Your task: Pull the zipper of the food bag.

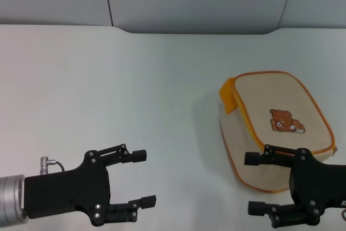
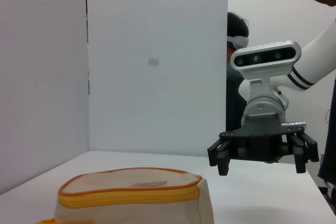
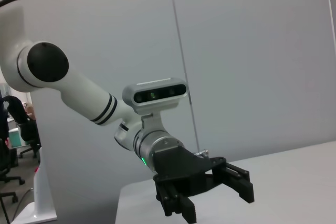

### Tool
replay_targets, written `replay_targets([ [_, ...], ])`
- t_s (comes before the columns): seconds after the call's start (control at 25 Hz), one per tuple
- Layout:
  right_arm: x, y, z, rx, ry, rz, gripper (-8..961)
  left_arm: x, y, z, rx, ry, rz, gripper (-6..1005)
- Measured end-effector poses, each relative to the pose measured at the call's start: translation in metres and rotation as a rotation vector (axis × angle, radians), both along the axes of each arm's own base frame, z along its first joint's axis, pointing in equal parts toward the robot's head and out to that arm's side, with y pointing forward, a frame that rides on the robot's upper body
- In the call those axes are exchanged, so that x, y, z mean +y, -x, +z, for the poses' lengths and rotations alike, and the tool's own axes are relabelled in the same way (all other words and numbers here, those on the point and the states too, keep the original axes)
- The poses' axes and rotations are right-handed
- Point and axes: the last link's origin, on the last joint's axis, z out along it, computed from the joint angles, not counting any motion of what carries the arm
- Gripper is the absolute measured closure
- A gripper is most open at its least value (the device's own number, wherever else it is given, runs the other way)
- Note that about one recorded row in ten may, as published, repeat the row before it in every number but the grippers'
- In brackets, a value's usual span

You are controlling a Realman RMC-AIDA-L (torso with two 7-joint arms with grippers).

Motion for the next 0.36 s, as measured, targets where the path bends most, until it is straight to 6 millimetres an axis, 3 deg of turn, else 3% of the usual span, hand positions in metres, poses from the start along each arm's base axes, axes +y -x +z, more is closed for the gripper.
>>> replay_targets([
  [0.16,0.0004,-0.0015,0.0006,-0.009,-0.009,-0.001,108,-0.0007,-0.0005,-0.0014,-0.002,-0.001,0.0,204],
  [0.36,0.0003,-0.002,0.0011,-0.01,-0.014,-0.001,108,-0.0006,-0.0021,-0.0027,-0.005,-0.002,-0.006,204],
])
